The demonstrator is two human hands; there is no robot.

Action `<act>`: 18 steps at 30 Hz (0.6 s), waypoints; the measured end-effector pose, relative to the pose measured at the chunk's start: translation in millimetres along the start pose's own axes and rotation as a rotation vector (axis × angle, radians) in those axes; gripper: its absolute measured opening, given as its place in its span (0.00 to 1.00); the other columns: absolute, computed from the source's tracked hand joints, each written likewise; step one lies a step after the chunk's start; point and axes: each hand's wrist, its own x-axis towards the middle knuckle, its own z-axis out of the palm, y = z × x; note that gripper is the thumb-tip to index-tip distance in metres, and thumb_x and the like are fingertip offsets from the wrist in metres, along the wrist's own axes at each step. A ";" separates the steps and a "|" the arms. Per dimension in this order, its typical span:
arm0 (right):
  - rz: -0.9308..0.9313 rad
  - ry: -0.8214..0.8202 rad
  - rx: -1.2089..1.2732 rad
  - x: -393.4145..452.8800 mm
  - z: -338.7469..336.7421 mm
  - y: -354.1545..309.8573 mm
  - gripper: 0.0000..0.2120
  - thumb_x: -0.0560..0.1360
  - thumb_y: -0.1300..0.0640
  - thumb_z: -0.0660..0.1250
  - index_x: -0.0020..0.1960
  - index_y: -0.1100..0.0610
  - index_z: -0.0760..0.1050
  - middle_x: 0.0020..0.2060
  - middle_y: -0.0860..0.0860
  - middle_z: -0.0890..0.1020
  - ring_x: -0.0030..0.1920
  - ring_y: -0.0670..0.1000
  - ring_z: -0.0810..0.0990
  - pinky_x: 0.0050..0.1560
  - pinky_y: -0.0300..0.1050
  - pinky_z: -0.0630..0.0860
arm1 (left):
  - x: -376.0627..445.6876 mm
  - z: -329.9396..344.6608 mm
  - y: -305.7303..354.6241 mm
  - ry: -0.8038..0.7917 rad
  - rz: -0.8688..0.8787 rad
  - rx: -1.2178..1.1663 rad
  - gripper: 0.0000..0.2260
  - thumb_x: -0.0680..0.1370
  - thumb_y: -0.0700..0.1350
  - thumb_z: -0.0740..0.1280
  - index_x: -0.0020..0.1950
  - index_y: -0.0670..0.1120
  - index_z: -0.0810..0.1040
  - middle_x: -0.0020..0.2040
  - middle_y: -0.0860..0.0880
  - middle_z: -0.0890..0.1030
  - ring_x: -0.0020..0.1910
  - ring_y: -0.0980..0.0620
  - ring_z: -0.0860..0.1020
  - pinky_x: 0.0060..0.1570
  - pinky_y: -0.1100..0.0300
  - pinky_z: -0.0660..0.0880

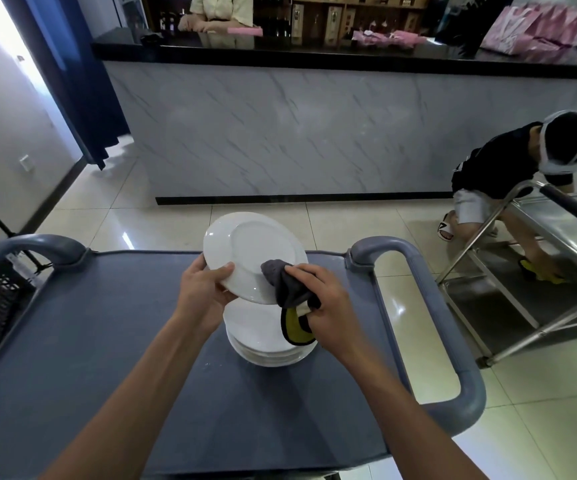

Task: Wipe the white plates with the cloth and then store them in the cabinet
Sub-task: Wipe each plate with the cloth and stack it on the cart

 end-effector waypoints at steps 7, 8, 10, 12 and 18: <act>0.014 0.025 0.045 13.5 12.9 -10.8 0.40 0.60 0.79 0.60 0.68 0.55 0.77 0.62 0.52 0.78 0.63 0.54 0.75 0.64 0.55 0.74 | -7.1 6.3 -9.2 -0.078 0.038 0.141 0.17 0.78 0.30 0.65 0.64 0.42 0.79 0.53 0.41 0.85 0.48 0.41 0.83 0.41 0.48 0.83; 0.024 0.029 0.051 15.0 14.7 -12.6 0.40 0.60 0.79 0.60 0.68 0.55 0.77 0.62 0.51 0.78 0.63 0.54 0.75 0.63 0.55 0.74 | -8.5 7.9 -10.5 -0.095 0.045 0.163 0.16 0.78 0.30 0.65 0.63 0.43 0.79 0.53 0.42 0.85 0.48 0.41 0.84 0.40 0.49 0.82; 0.037 0.040 0.066 17.7 16.3 -14.9 0.39 0.61 0.79 0.60 0.68 0.54 0.76 0.63 0.51 0.77 0.63 0.54 0.75 0.63 0.54 0.74 | -10.3 9.6 -12.7 -0.124 0.051 0.191 0.15 0.78 0.30 0.65 0.62 0.44 0.80 0.53 0.42 0.86 0.49 0.42 0.84 0.40 0.49 0.83; 0.030 0.055 0.072 20.0 16.9 -16.6 0.39 0.61 0.79 0.60 0.68 0.55 0.77 0.62 0.51 0.77 0.63 0.53 0.75 0.63 0.53 0.75 | -11.5 9.9 -13.0 -0.146 0.053 0.213 0.16 0.78 0.30 0.65 0.62 0.45 0.80 0.53 0.42 0.86 0.49 0.42 0.84 0.41 0.49 0.83; 0.022 0.096 0.042 32.4 15.8 -25.8 0.37 0.63 0.78 0.61 0.68 0.54 0.77 0.64 0.52 0.77 0.65 0.55 0.74 0.64 0.57 0.73 | -15.2 8.5 -16.8 -0.233 0.039 0.310 0.17 0.78 0.31 0.66 0.63 0.46 0.80 0.56 0.40 0.85 0.52 0.39 0.83 0.47 0.42 0.83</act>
